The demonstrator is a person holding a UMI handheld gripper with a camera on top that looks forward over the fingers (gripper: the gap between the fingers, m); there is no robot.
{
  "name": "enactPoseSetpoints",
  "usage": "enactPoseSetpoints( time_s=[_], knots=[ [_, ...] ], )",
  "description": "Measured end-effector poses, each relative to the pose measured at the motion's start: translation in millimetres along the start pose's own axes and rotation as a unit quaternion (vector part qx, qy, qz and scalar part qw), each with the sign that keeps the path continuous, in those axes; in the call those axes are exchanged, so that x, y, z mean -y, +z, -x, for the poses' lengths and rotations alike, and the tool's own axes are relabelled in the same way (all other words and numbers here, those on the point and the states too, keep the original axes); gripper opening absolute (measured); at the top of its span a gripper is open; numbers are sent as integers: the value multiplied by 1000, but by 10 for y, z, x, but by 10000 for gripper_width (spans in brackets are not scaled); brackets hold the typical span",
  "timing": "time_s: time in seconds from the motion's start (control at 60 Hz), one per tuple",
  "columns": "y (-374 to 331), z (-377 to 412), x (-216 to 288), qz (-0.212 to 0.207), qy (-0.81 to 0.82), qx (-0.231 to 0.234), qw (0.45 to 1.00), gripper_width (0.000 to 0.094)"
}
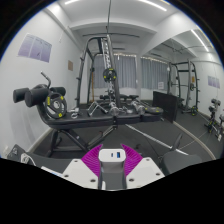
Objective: Unplug charger
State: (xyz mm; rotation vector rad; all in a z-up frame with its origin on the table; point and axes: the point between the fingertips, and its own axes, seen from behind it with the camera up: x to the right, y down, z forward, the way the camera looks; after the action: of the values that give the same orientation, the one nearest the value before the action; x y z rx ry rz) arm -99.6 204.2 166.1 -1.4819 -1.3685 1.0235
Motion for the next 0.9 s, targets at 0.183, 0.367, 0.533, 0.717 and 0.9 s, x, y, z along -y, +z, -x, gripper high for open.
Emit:
enactPoseSetpoints(
  time_s=[0.183,0.367,0.533,0.717,0.9],
  knots=[
    [-8,-349,-544,87,-10,-7,996,268],
    [148,-393,-1421,172,8,-3,985,293],
    [245,-335,-1835,209,2,1,978,329],
    [321,-372,-1943,213,-3,-8,977,560],
    [307,-516,-1932,211,14,-21,977,810]
  ],
)
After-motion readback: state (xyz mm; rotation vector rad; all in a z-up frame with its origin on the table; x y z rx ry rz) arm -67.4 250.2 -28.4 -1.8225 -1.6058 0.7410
